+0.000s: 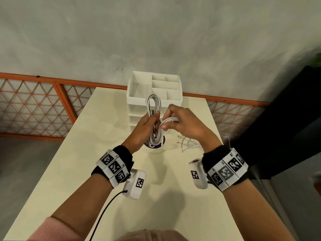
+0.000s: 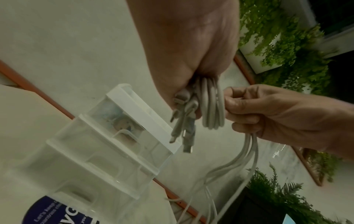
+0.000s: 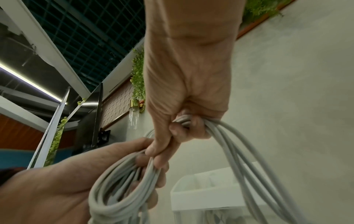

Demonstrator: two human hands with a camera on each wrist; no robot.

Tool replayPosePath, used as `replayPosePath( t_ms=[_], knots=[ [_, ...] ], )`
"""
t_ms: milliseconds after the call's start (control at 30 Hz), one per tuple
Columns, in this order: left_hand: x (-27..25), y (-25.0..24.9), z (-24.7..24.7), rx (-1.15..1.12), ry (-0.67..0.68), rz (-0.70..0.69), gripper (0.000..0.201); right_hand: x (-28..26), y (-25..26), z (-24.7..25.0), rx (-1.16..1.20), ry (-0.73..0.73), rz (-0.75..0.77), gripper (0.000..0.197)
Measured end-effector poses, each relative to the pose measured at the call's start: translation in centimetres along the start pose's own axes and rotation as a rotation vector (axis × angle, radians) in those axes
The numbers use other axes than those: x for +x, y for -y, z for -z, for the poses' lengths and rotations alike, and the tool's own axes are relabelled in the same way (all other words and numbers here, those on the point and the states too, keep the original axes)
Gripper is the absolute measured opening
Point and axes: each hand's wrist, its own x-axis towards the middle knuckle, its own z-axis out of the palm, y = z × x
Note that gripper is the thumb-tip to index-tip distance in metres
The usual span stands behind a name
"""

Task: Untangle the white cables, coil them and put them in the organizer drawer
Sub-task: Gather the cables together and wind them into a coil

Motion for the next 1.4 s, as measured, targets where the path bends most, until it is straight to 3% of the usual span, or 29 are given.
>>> replayPosePath(
  t_ms=[233,367,467,600,700,800,900,1400],
  knots=[
    [-0.6,-0.7,-0.6,-0.092,0.067,0.031,0.038,-0.2,0.4,-0.4,-0.082,-0.017,0.054,0.025],
    [-0.7,-0.5,-0.9,-0.029,0.085,0.004,0.045,-0.1,0.7,-0.8,-0.117,-0.029,0.098,0.038],
    [-0.6,0.1,-0.7,-0.080,0.058,0.014,0.039,-0.1,0.5,-0.4,-0.161,-0.080,0.032,0.045],
    [-0.6,0.8,0.5,-0.138,0.116,0.015,0.038,-0.4,-0.8,1.8,-0.106,0.130,-0.150,0.037],
    [-1.0,1.2,0.9,-0.130,0.175,0.058,0.035,-0.7,-1.2,2.8,-0.004,0.218,-0.145,0.036],
    [-1.5,1.5,0.2,-0.093,0.234,0.102,0.036,-0.6,-0.9,2.8,0.057,0.199,-0.096,0.025],
    [-2.0,1.6,-0.5,-0.046,0.246,0.146,0.048,-0.4,-0.8,2.6,0.148,0.121,-0.096,0.017],
    [-2.3,1.7,-1.5,0.269,0.369,0.194,0.041,1.0,0.2,0.9,0.129,0.067,-0.104,0.031]
  ],
)
